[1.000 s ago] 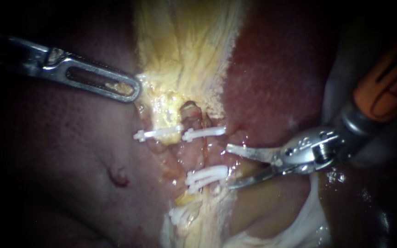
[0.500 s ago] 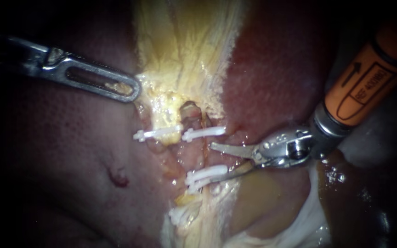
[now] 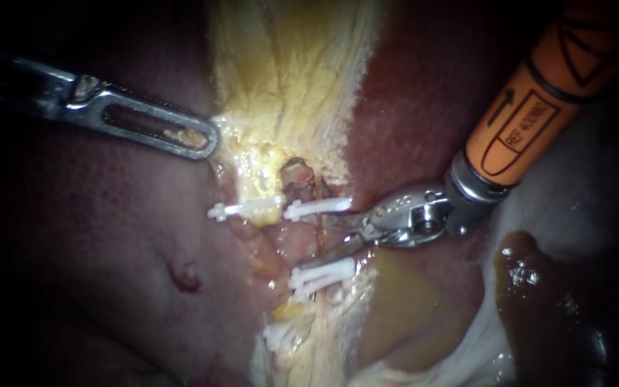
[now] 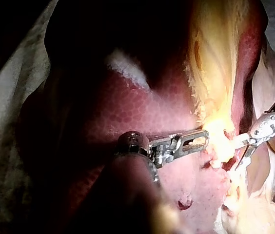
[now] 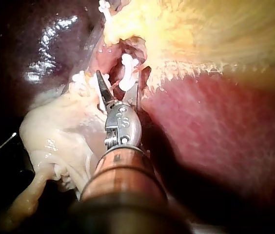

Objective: Go to the cutting position right tube

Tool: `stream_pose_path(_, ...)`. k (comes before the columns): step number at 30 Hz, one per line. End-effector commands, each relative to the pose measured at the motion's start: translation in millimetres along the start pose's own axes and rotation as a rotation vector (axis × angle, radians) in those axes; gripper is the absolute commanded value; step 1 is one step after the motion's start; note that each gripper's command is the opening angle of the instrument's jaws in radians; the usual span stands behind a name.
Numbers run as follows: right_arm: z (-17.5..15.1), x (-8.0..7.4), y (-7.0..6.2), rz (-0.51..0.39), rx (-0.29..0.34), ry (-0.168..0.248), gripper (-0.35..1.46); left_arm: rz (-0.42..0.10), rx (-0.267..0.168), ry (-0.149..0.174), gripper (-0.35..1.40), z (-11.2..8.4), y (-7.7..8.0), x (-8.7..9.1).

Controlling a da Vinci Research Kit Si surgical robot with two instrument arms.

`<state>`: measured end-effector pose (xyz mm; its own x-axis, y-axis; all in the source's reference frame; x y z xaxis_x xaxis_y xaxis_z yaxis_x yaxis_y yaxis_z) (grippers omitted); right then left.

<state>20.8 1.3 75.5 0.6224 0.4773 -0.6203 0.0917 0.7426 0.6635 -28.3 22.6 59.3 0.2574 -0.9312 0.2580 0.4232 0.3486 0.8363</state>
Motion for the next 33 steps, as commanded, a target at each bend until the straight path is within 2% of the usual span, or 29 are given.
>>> stream_pose_path(1, 0.2, 0.1, 0.1, -0.001, 0.007, 0.009, 1.36, 0.000, 0.000, 0.000, -0.35, 0.0, 0.0, 0.0)
stream_pose_path(5, 1.0, 0.7, 0.3, 0.002, 0.054, 0.037, 1.36, 0.000, 0.000, 0.000, -0.35, 0.0, 0.0, 0.0)
stream_pose_path(8, 1.3, 1.0, 0.4, 0.003, 0.086, 0.076, 1.36, 0.000, 0.000, 0.000, -0.35, 0.0, 0.0, 0.0)
stream_pose_path(13, 1.5, 1.2, 0.2, 0.011, 0.130, 0.107, 1.36, 0.000, 0.000, 0.000, -0.35, 0.0, 0.1, 0.0)
stream_pose_path(26, 1.1, 2.3, -2.4, 0.015, 0.235, 0.171, 1.34, 0.001, 0.000, 0.000, -0.35, 0.0, 0.4, 0.0)
stream_pose_path(33, 0.1, 3.8, -3.3, 0.018, 0.257, 0.216, 1.34, 0.001, 0.000, 0.001, -0.35, 0.0, 0.4, 0.0)
